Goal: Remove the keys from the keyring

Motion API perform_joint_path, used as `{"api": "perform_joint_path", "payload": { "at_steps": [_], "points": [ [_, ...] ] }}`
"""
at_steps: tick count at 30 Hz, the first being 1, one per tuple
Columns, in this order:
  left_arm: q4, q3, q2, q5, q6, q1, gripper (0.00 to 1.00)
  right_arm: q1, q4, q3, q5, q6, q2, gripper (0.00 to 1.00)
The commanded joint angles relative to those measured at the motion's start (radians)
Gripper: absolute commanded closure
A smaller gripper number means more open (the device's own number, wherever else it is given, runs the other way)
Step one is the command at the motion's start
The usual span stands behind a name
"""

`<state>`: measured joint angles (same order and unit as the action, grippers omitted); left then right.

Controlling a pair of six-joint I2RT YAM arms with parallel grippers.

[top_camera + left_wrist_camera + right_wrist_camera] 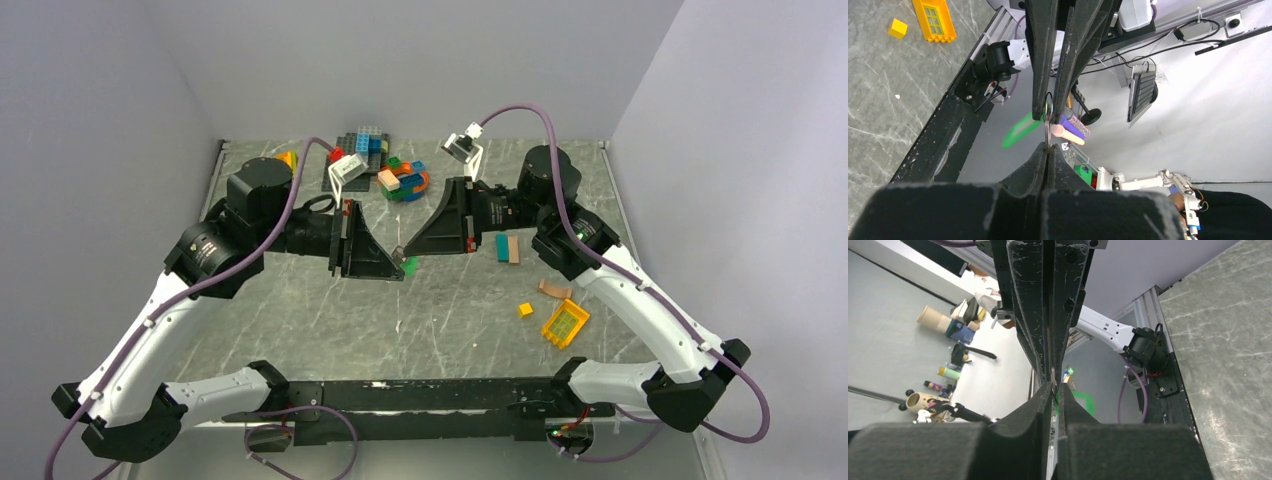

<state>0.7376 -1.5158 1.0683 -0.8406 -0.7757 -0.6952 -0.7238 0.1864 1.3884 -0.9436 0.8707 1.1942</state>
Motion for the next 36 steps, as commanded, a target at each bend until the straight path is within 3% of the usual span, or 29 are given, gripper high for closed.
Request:
{"api": "perform_joint_path", "payload": {
  "at_steps": [1, 3, 8, 10, 13, 16, 22, 25, 28, 33, 36],
  "points": [
    [-0.05, -0.004, -0.006, -0.017, -0.004, -0.005, 1.0, -0.006, -0.004, 0.022, 0.014, -0.021, -0.002, 0.95],
    [-0.05, -0.009, 0.0, -0.015, -0.002, -0.005, 1.0, -0.006, 0.009, 0.024, 0.018, -0.029, -0.002, 1.0],
    [-0.031, -0.031, 0.011, 0.009, 0.013, -0.004, 0.99, -0.006, 0.036, 0.032, 0.028, -0.053, -0.012, 1.0],
    [-0.004, -0.046, 0.016, 0.04, 0.025, -0.006, 0.86, -0.006, 0.055, 0.036, 0.043, -0.069, -0.018, 1.0],
    [0.013, -0.065, 0.015, 0.076, 0.036, -0.004, 0.53, -0.006, 0.085, 0.038, 0.077, -0.089, -0.03, 1.0],
    [0.029, -0.094, 0.01, 0.121, 0.052, -0.004, 0.25, -0.006, 0.098, 0.04, 0.121, -0.096, -0.045, 1.0],
    [-0.037, -0.137, -0.04, 0.311, 0.043, -0.004, 0.03, -0.003, 0.091, 0.062, 0.23, -0.072, -0.079, 1.0],
    [-0.174, -0.099, -0.094, 0.409, 0.014, -0.003, 0.01, -0.002, 0.028, 0.053, 0.29, -0.017, -0.101, 1.0],
    [-0.251, -0.115, -0.09, 0.411, 0.03, -0.003, 0.0, -0.002, -0.057, 0.049, 0.313, 0.029, -0.112, 1.0],
    [0.033, -0.491, 0.139, 0.352, 0.154, -0.004, 0.01, 0.0, -0.071, 0.106, 0.331, 0.001, -0.111, 1.0],
    [-0.031, -0.515, 0.172, 0.339, 0.104, -0.003, 0.01, 0.0, -0.112, 0.108, 0.365, 0.016, -0.123, 1.0]
  ]
}}
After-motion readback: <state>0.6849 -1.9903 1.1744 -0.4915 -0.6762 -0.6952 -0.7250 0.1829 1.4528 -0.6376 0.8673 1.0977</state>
